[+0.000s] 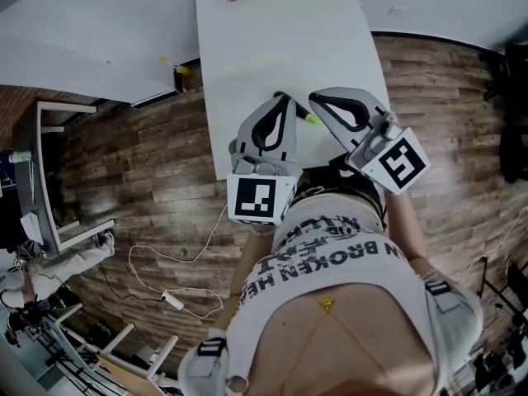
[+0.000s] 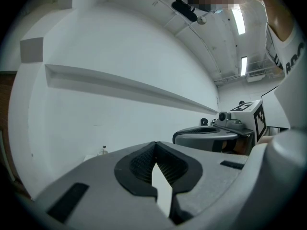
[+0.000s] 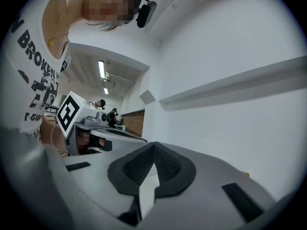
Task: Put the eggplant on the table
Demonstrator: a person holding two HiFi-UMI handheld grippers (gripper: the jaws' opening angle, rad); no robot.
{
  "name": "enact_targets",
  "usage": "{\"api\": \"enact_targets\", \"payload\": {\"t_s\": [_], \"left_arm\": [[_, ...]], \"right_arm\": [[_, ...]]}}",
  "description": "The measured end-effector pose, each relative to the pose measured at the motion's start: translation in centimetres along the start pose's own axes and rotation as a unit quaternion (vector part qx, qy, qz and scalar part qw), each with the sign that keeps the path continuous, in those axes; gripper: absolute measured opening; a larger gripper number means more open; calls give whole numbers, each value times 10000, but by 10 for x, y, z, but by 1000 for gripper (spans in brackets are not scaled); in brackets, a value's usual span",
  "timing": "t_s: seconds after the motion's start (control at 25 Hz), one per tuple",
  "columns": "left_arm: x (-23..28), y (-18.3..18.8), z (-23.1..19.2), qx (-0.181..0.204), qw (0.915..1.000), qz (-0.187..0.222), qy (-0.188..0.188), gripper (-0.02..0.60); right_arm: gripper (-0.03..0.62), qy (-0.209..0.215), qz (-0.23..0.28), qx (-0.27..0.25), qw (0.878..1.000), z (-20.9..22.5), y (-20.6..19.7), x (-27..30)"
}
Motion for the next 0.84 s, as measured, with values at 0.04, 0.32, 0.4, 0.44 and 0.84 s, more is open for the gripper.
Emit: {"api": "enact_targets", "payload": {"t_s": [0.04,0.32,0.4,0.44,0.84], "left_arm": [[0,0,0,11,10000,-3,-15,6],[3,-5,1,-32,10000,4,-45,6],[3,-5,1,-16,10000,-27,-43,6],[3,-5,1,-22,10000,-37,-39,6],[4,-6,-3,-57,10000,-32,-29,6]], "right_arm": [[8,-7,-8,6,10000,0,0,0],[8,-39,-60,-3,10000,4,-7,0],[8,-51,-73,-7,10000,5,-8,0],[8,-57,-86,-10,9999,5,-8,0],[8,-47,-141,-32,9999,6,-10,7]]}}
Point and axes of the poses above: the fingertips, and each gripper's own axes: x forward along the fingers, z to its right, y out of its top, the point moved 3 cm from there along -x, backward along the fingers, and after that the axes turned 12 degrees about -y, right-handed, at the moved point
